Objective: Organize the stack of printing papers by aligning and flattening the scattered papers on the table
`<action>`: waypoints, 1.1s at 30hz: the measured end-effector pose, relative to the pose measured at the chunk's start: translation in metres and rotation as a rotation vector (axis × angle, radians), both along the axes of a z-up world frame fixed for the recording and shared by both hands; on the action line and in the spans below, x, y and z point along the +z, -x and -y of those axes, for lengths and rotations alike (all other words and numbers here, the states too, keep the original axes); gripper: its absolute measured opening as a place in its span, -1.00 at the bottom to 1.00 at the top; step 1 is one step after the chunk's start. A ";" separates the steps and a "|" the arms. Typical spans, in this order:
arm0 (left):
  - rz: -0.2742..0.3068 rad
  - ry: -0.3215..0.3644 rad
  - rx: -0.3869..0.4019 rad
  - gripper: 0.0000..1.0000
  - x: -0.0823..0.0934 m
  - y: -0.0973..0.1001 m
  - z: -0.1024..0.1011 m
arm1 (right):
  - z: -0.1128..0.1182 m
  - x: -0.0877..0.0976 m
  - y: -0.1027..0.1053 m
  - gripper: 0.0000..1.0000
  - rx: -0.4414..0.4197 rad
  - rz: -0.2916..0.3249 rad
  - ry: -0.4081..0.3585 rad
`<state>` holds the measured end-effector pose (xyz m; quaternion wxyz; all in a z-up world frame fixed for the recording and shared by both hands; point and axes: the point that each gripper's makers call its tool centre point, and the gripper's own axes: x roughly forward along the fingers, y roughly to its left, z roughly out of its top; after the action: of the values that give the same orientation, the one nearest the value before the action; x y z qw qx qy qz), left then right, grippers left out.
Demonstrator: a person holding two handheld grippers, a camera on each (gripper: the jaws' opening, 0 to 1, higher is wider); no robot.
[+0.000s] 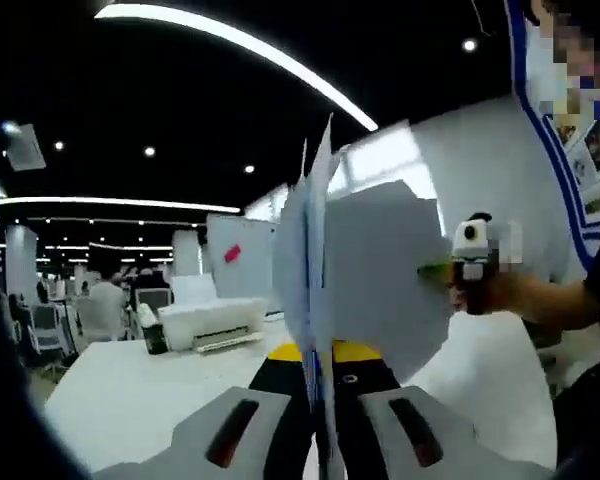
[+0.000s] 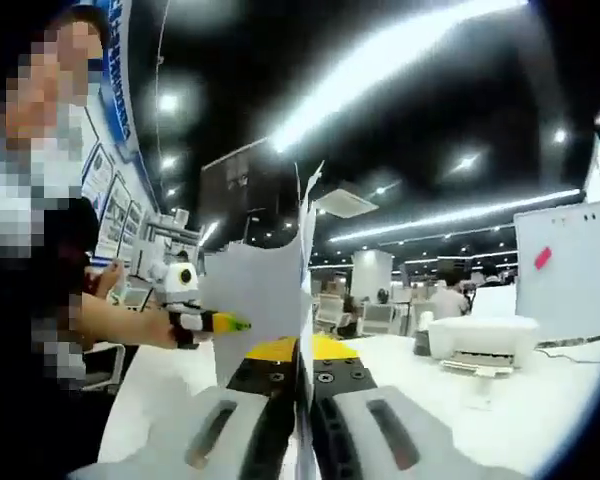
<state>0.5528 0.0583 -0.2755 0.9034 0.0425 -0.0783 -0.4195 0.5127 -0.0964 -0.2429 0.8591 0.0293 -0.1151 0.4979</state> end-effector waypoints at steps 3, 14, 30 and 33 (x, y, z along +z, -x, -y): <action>-0.109 -0.058 0.013 -0.38 -0.036 -0.004 0.008 | 0.014 -0.034 -0.019 -0.47 -0.066 -0.180 -0.007; -0.086 0.076 0.049 -0.43 0.018 -0.017 0.015 | 0.023 -0.019 -0.035 -0.40 -0.171 -0.165 0.012; -0.172 0.113 0.057 -0.88 0.024 -0.026 0.021 | 0.040 -0.015 -0.042 -1.00 -0.184 -0.192 -0.044; -0.118 0.117 0.057 -0.88 0.043 -0.022 0.023 | 0.035 0.006 -0.037 -1.00 -0.215 -0.124 -0.021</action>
<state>0.5745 0.0349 -0.2320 0.9189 -0.0328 -0.0479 -0.3902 0.5501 -0.1310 -0.2365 0.9126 0.0564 -0.0692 0.3990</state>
